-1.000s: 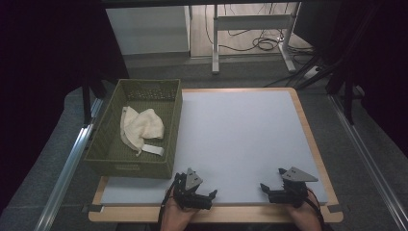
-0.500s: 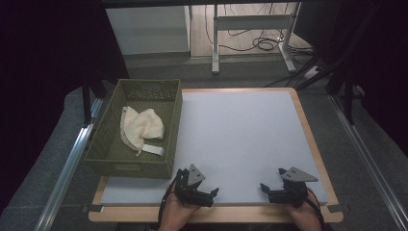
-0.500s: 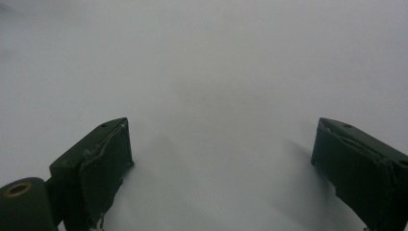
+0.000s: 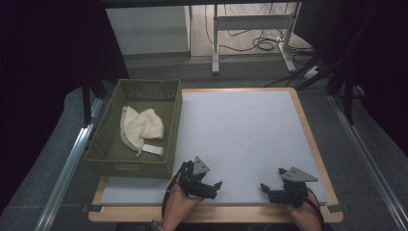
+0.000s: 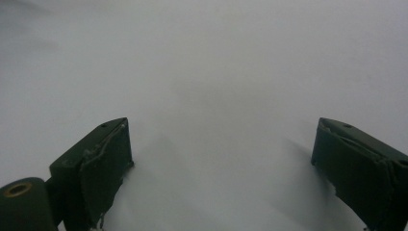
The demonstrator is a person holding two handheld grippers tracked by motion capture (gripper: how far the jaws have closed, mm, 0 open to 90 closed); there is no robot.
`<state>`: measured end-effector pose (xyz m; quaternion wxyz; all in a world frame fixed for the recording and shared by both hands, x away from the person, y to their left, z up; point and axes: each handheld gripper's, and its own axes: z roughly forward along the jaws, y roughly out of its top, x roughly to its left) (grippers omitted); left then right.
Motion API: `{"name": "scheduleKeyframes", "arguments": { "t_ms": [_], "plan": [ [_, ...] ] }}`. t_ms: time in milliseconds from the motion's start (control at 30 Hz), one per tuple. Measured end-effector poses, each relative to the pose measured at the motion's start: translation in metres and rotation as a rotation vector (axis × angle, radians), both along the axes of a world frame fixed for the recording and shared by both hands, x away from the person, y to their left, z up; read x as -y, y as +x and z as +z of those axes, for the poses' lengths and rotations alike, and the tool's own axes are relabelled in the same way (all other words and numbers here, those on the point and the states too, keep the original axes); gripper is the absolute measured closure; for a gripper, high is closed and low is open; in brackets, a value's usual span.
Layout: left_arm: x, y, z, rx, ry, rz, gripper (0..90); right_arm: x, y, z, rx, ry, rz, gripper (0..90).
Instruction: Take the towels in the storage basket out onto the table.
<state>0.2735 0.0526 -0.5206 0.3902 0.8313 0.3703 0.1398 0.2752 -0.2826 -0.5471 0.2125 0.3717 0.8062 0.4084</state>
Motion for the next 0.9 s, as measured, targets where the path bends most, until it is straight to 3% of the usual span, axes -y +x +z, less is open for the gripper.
{"name": "scheduleKeyframes", "arguments": {
  "t_ms": [267, 600, 900],
  "plan": [
    [0.003, 0.011, 0.011, -0.005, 0.020, -0.019, 3.7, 0.000, 0.000, 0.000, 0.000, -0.001, 0.001, 6.9],
    [0.013, 0.029, 0.028, -0.039, 0.032, -0.063, 3.9, 0.000, 0.000, 0.000, -0.001, 0.000, 0.000, 6.9],
    [0.020, 0.043, 0.048, -0.040, 0.048, -0.085, 3.7, 0.000, 0.000, 0.000, 0.000, -0.001, 0.002, 6.9]
  ]
}}
